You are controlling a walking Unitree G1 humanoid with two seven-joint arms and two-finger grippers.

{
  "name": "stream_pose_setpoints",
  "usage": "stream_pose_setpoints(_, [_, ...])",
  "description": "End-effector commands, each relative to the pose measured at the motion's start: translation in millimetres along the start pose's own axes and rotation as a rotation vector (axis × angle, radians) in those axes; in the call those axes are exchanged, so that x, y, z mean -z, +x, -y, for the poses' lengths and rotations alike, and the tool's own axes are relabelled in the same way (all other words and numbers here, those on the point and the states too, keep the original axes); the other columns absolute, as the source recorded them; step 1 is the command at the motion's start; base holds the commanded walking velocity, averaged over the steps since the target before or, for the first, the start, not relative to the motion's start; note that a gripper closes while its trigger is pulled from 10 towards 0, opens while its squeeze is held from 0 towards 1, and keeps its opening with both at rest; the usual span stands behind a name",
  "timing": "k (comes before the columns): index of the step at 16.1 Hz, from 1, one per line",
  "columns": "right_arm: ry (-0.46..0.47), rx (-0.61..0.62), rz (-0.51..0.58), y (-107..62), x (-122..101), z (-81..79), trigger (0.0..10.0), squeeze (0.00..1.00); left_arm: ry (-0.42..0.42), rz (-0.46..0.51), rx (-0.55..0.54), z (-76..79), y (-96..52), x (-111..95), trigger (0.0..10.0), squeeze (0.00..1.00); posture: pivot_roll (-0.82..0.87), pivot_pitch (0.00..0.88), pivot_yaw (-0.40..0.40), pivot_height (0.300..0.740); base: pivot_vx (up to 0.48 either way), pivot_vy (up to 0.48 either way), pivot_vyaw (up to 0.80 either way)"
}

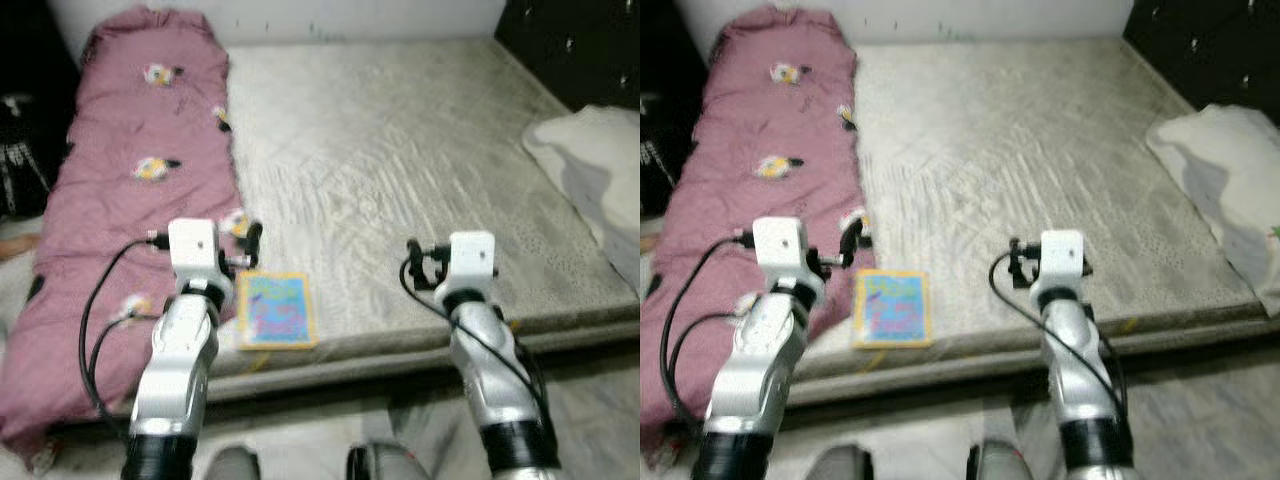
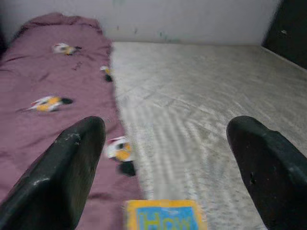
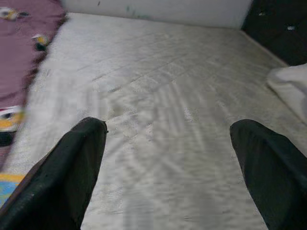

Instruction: Clean up the room

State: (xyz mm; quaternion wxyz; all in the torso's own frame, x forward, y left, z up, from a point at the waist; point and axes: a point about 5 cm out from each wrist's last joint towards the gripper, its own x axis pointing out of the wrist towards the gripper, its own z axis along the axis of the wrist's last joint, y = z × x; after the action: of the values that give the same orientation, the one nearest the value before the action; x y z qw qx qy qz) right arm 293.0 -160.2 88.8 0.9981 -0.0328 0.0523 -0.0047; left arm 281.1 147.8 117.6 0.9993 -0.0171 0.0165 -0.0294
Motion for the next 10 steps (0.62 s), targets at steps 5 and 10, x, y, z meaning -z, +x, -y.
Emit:
stream_pose_setpoints(5, [0.014,-0.028,0.019,0.5,-3.5,-5.4,10.0,0.00,0.018,-0.017,-0.035,-8.9,-6.6,6.7,10.0,0.00,-0.03,0.094,-0.005,0.740,0.000,0.478,0.00])
stream_pose_setpoints(10, [0.012,-0.043,0.023,-0.4,-3.2,-7.9,10.0,0.00,0.018,-0.021,-0.017,-4.6,-13.4,10.5,10.0,0.00,-0.03,0.095,-0.008,0.740,0.000,0.051,0.00])
